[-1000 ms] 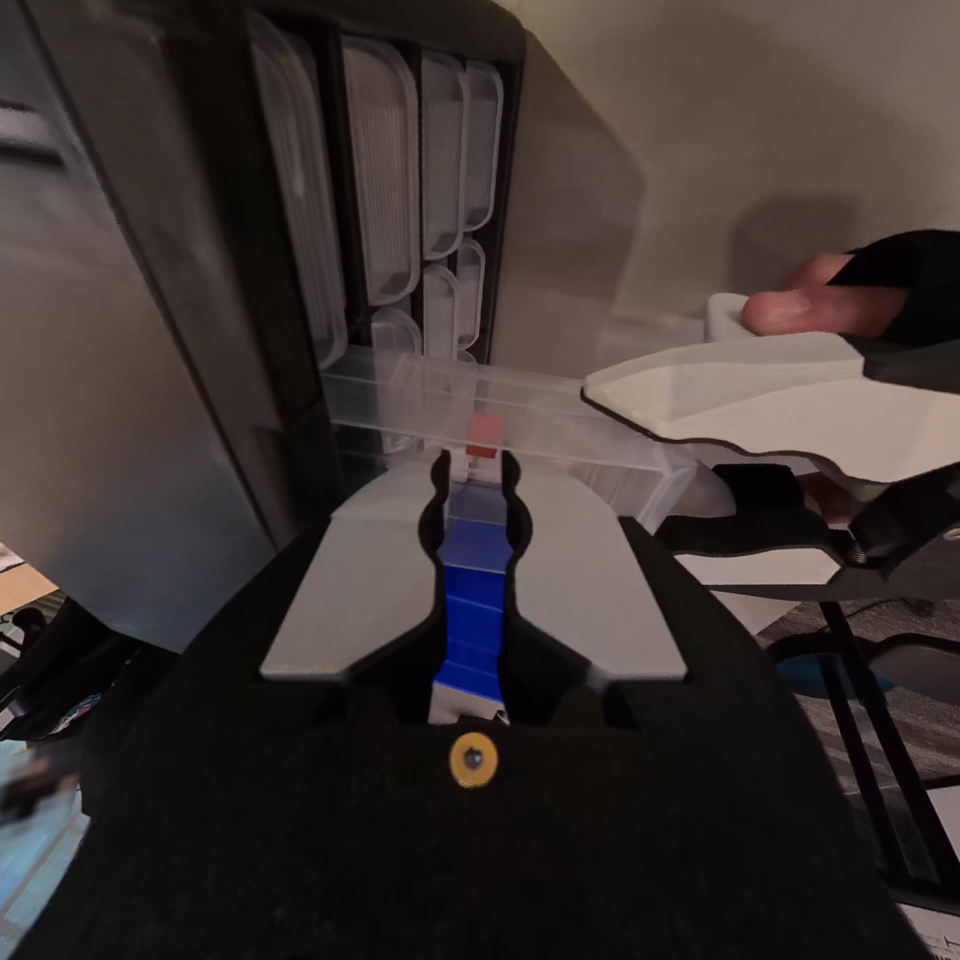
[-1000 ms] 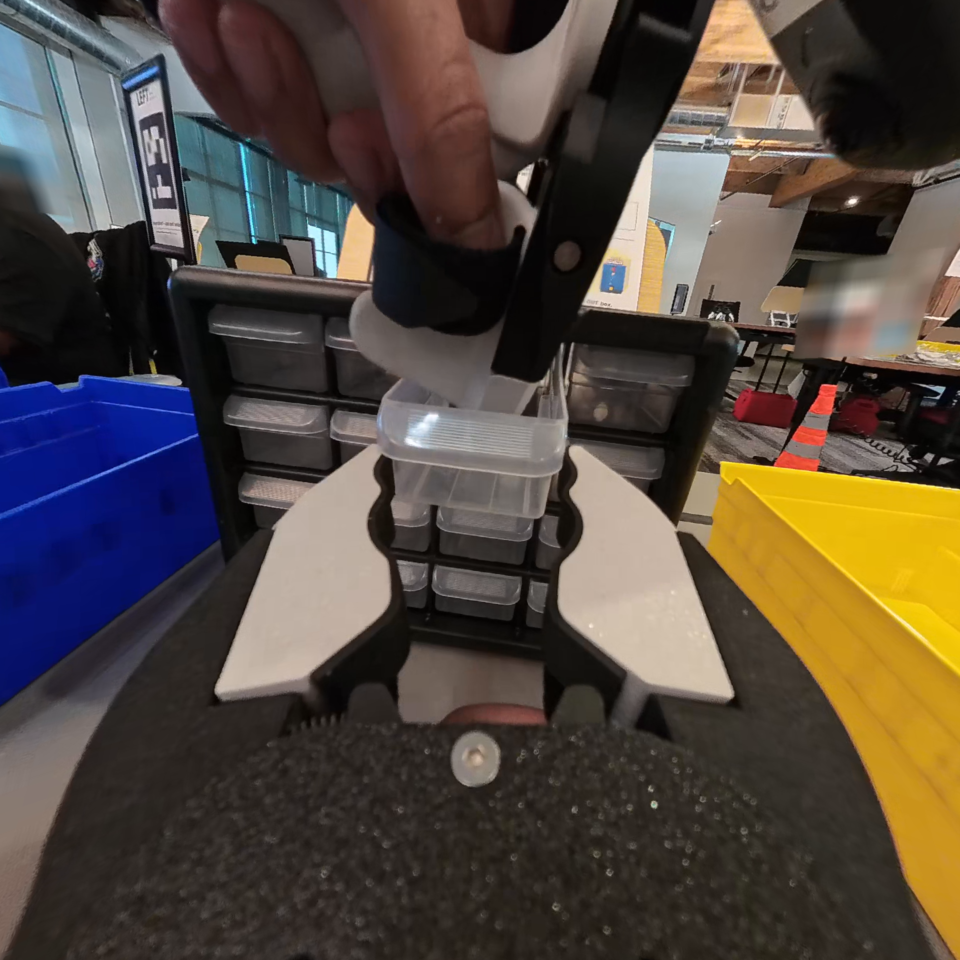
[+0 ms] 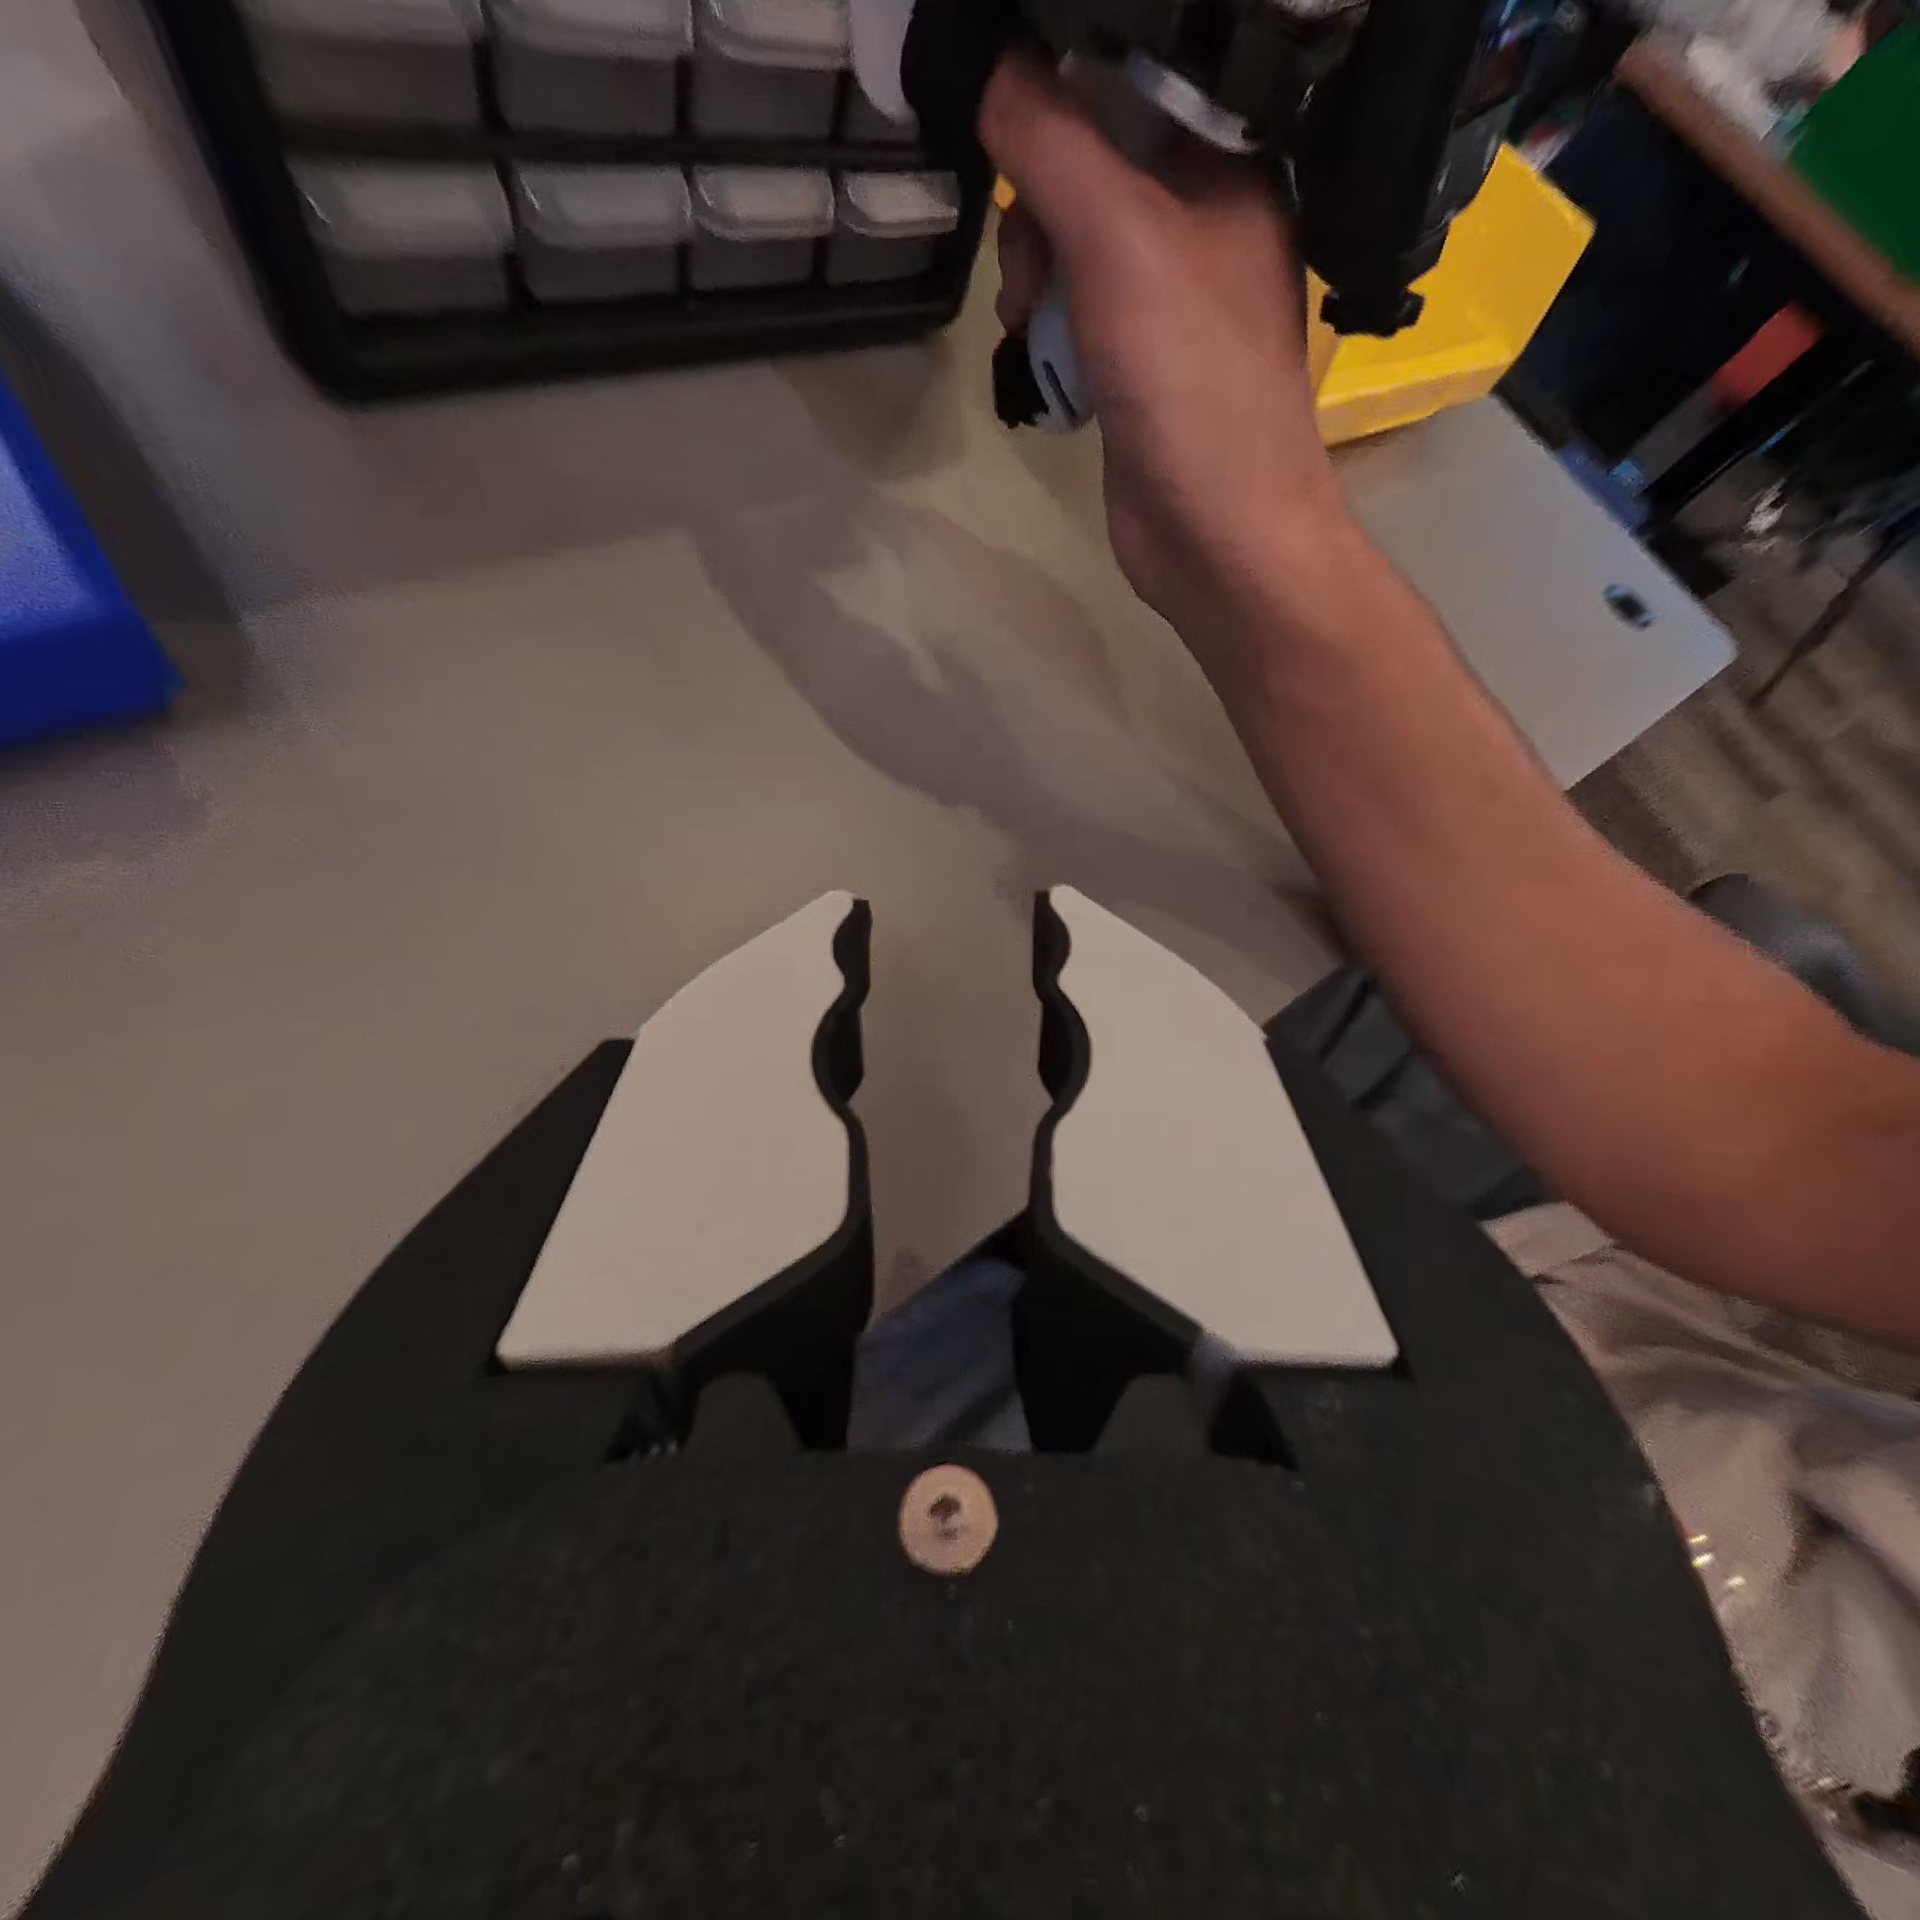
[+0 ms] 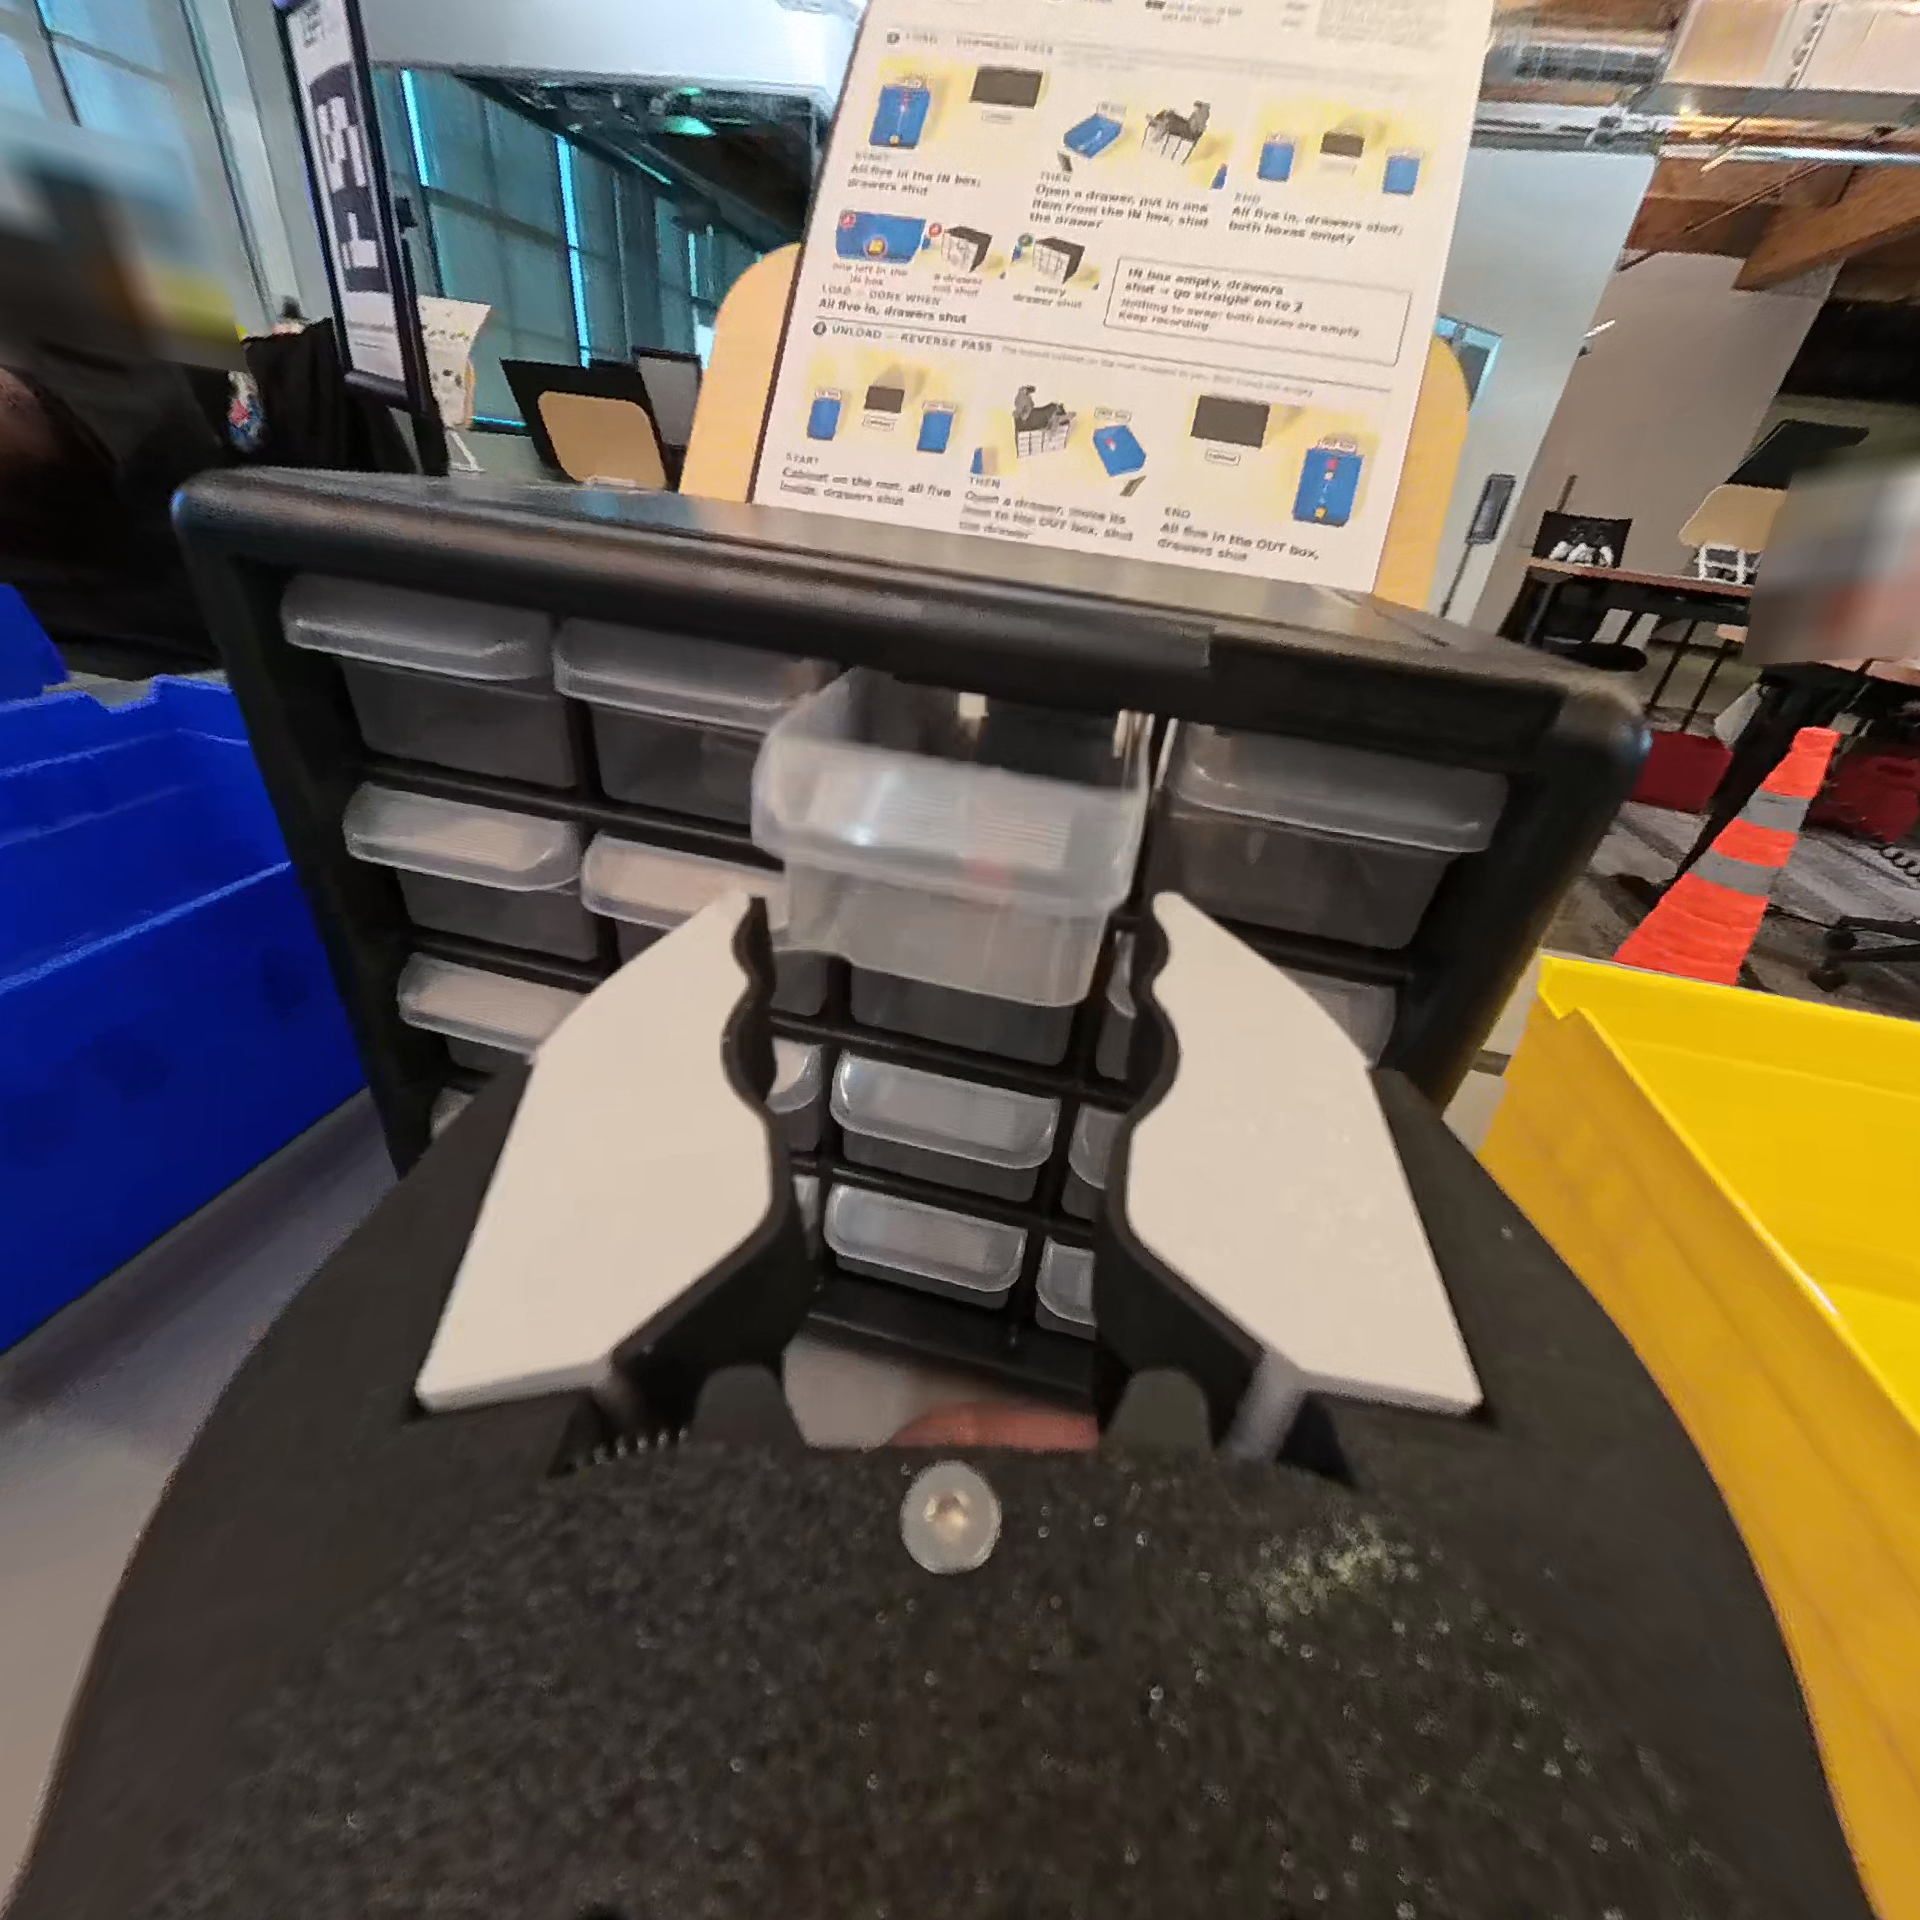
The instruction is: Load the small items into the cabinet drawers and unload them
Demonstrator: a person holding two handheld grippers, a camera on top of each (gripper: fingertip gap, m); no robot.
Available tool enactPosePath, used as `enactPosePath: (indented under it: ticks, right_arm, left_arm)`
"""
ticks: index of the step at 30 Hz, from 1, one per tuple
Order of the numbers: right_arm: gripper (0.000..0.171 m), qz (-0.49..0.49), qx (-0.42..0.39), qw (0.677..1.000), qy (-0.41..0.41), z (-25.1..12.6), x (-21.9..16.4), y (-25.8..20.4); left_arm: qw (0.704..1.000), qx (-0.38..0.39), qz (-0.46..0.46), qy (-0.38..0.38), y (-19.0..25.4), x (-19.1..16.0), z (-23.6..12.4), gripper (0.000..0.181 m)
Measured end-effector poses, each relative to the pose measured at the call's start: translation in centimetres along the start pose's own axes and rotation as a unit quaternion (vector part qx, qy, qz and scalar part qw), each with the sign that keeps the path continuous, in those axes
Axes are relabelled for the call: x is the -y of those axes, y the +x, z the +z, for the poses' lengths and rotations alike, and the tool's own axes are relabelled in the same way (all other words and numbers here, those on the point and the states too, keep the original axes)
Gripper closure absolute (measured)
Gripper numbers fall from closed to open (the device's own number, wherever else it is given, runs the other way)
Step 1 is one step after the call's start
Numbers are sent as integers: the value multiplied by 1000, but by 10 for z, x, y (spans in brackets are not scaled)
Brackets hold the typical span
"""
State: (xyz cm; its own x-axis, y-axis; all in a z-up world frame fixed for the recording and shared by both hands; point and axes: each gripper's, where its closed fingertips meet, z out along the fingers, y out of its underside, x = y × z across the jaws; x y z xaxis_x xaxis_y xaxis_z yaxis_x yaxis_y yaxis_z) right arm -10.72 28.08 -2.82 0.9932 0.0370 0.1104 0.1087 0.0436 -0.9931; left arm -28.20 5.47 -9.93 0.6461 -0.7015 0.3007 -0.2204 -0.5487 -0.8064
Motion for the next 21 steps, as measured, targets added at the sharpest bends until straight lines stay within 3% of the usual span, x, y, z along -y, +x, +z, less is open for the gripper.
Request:
enactPosePath:
  ticks: [4, 8, 11, 21]
  right_arm:
    - [109, 17, 16, 1000, 2, -26, -7, -3]
    - [140, 12, 19, 998, 54, -47, 7, -6]
    - [138, 0, 27, 999, 36, -33, 5, -12]
    - [142, -12, 9, 1000, 18, 2, 14, -11]
  left_arm:
    - [995, -57, -73, 29, 17, -28, 16, 155]
    - [997, -53, -44, 22, 14, -36, 26, 155]
    - [999, -24, -19, 16, 6, -39, 27, 155]
    - [999, -28, -16, 19, 8, -40, 27, 155]
